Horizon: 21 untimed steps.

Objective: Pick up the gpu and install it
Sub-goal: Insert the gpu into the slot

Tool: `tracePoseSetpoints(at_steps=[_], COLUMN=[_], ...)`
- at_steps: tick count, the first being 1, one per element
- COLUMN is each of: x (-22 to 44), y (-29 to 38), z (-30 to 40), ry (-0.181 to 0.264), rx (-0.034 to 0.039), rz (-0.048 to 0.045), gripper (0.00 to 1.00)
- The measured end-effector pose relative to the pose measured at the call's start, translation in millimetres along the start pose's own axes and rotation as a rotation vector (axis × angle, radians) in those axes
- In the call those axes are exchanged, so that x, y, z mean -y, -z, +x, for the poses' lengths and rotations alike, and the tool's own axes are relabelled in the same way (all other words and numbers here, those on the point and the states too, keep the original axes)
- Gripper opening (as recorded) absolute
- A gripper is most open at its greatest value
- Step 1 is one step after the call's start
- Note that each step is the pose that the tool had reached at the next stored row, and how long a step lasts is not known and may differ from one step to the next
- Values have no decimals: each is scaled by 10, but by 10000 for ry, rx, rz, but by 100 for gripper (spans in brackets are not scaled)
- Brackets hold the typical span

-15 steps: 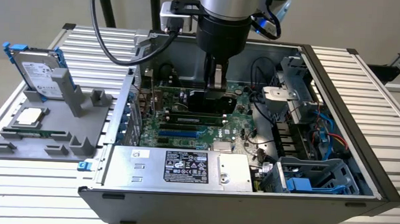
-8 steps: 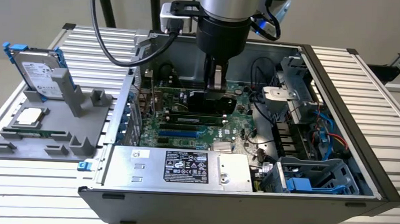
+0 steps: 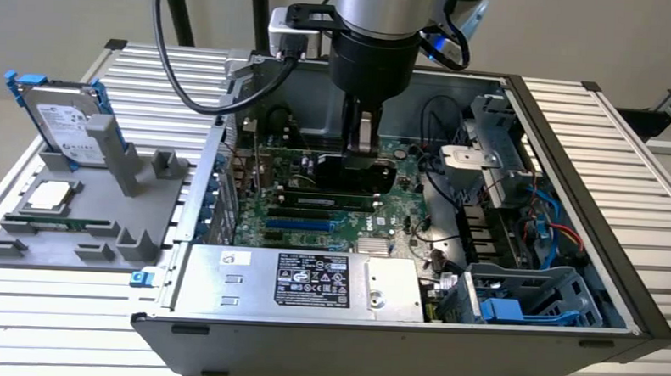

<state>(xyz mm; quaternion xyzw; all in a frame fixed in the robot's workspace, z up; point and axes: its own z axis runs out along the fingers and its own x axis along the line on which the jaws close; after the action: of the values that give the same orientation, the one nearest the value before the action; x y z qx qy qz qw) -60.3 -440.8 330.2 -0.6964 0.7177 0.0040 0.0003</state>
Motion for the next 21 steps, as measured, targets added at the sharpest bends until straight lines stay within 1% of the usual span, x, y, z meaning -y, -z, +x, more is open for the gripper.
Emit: tracePoseSetpoints(at_steps=[9, 21], x=[0, 0], y=[-24, -33], z=[0, 0], ry=[0, 0], rx=[0, 0], rz=[0, 0], gripper=[0, 0])
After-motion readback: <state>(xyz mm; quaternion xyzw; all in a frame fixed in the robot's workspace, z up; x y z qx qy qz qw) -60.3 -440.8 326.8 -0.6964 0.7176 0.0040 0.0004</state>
